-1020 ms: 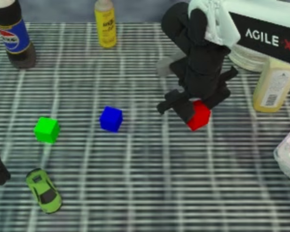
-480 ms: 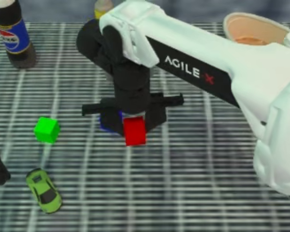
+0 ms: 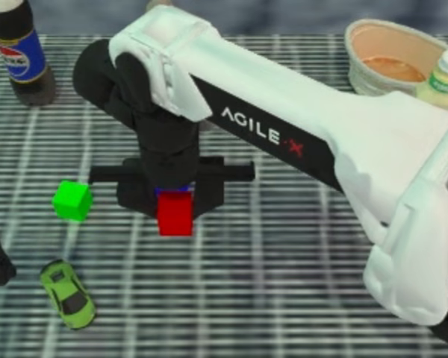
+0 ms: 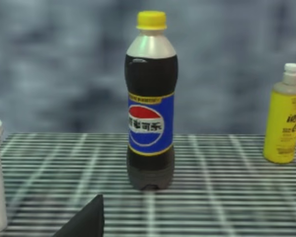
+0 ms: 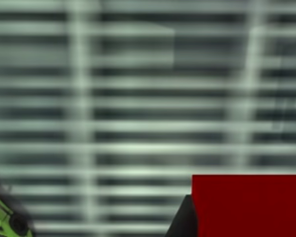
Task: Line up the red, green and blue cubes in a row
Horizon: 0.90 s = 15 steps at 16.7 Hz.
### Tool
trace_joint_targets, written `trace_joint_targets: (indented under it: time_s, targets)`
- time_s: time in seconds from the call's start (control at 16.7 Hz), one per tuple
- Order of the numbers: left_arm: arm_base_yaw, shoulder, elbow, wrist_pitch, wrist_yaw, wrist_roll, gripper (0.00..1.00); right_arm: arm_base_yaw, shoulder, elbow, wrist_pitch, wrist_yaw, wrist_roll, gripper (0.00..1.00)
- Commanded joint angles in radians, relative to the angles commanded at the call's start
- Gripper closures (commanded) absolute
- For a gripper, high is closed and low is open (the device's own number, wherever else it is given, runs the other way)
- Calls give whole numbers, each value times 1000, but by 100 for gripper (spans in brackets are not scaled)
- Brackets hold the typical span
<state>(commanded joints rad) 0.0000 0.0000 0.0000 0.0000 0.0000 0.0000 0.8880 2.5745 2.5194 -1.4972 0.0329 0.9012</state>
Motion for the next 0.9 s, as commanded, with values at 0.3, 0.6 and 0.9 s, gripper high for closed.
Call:
trace_joint_targets:
  time_s: [0.3, 0.6, 0.9]
  targets:
    - [0, 0, 0, 0, 0, 0, 0, -4, -9, -43, 44, -2, -1, 100]
    - [0, 0, 0, 0, 0, 0, 0, 0, -20, -250, 228, -1, 2, 100]
    - [0, 0, 0, 0, 0, 0, 0, 4, -22, -318, 297, 0, 3, 100]
